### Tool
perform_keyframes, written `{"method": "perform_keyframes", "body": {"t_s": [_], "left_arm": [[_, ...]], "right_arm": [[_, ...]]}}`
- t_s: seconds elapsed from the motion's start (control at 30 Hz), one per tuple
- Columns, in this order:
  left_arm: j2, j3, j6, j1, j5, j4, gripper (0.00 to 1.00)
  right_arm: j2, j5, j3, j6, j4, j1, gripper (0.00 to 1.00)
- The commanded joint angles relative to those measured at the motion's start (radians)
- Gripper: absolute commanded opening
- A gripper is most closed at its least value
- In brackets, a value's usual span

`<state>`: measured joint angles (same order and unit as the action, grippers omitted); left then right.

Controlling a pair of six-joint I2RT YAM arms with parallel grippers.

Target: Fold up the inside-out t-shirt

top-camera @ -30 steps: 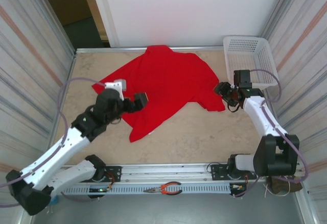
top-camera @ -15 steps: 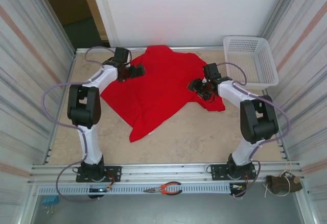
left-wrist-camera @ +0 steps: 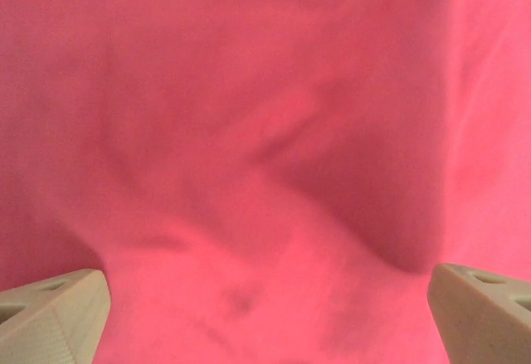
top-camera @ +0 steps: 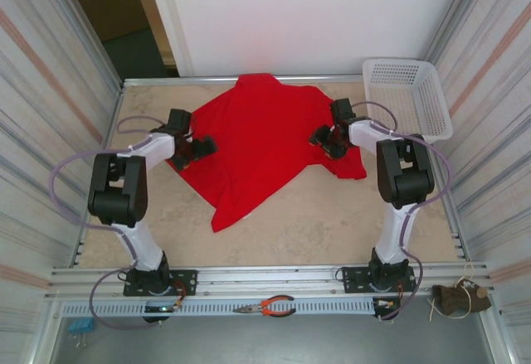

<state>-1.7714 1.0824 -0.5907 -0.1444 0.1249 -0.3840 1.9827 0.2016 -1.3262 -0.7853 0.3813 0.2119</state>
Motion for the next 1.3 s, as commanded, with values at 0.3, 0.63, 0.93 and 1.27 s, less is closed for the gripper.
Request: {"method": "perform_keyframes", "body": {"t_s": [0.3, 0.63, 0.93, 1.27], "left_arm": [[0.43, -0.492, -0.375, -0.157, 0.012, 0.004, 0.98], [0.639, -0.446, -0.594, -0.595, -0.177, -0.138, 0.98], [0.337, 0.037, -0.161, -0.374, -0.103, -0.169, 0.99], [-0.411, 0.915, 0.1, -0.224, -0.061, -0.317, 0.99]], "right_arm": [[0.238, -0.018, -0.354, 0.03, 0.234, -0.056, 0.6], [0.376, 0.039, -0.644, 0.117, 0.347, -0.046, 0.59], [0.032, 0.023, -0.426, 0.211, 0.296, 0.006, 0.61], [-0.25, 0.019, 0.033, 0.052, 0.095, 0.16, 0.6]]}}
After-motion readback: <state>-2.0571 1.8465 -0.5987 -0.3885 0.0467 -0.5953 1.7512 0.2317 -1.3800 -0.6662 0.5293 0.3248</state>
